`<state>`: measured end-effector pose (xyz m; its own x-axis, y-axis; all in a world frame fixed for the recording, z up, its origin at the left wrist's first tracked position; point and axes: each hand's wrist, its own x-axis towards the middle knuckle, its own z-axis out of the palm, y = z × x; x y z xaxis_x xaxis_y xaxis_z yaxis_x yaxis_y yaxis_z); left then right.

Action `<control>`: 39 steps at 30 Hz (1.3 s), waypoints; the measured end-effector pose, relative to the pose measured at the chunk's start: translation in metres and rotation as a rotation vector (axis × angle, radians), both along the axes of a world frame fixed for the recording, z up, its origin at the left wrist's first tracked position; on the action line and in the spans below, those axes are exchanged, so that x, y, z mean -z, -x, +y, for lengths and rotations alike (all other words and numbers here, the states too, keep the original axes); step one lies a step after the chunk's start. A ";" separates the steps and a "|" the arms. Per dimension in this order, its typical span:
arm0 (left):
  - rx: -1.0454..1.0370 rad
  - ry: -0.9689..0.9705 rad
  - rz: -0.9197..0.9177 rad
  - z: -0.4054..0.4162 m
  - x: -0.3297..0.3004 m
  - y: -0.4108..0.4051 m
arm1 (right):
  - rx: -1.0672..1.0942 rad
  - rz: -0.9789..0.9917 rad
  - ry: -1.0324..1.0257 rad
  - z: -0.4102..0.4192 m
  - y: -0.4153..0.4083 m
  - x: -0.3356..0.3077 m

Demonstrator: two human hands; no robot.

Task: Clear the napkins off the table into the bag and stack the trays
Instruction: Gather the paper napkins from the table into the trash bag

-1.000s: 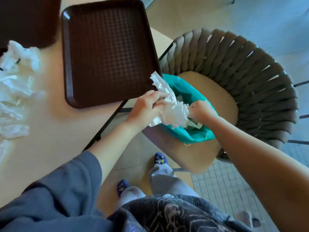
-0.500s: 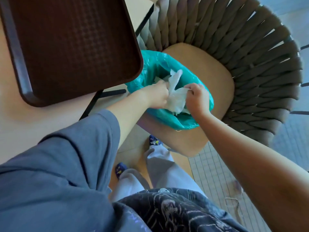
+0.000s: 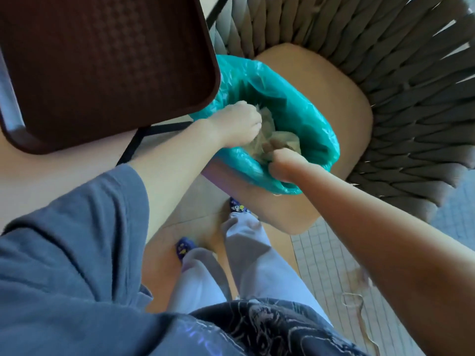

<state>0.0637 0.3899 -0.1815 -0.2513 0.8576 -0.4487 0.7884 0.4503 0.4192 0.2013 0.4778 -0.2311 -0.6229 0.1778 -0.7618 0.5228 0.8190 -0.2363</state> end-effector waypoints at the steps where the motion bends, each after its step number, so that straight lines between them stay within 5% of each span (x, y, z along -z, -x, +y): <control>1: -0.047 -0.045 -0.010 -0.006 0.000 -0.001 | -0.032 -0.063 -0.055 0.002 0.003 0.001; 5: -0.133 -0.290 0.029 -0.041 -0.007 -0.014 | -0.173 -0.172 -0.156 0.003 0.010 -0.005; 17: -0.380 -0.339 0.219 -0.151 -0.053 -0.051 | 0.105 0.641 -0.424 -0.072 0.025 -0.075; 25: -0.548 -0.333 0.359 -0.266 -0.092 -0.085 | -0.011 0.873 -0.333 -0.177 0.021 -0.113; 39: -1.037 -0.242 0.474 -0.501 -0.111 -0.169 | -0.486 0.890 -0.046 -0.408 0.013 -0.133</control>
<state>0.2330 -0.1115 -0.0702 -0.9809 0.1927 0.0251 0.1895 0.9195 0.3445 0.1884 0.0701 -0.0982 -0.9734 -0.2285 0.0149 -0.2198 0.9143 -0.3402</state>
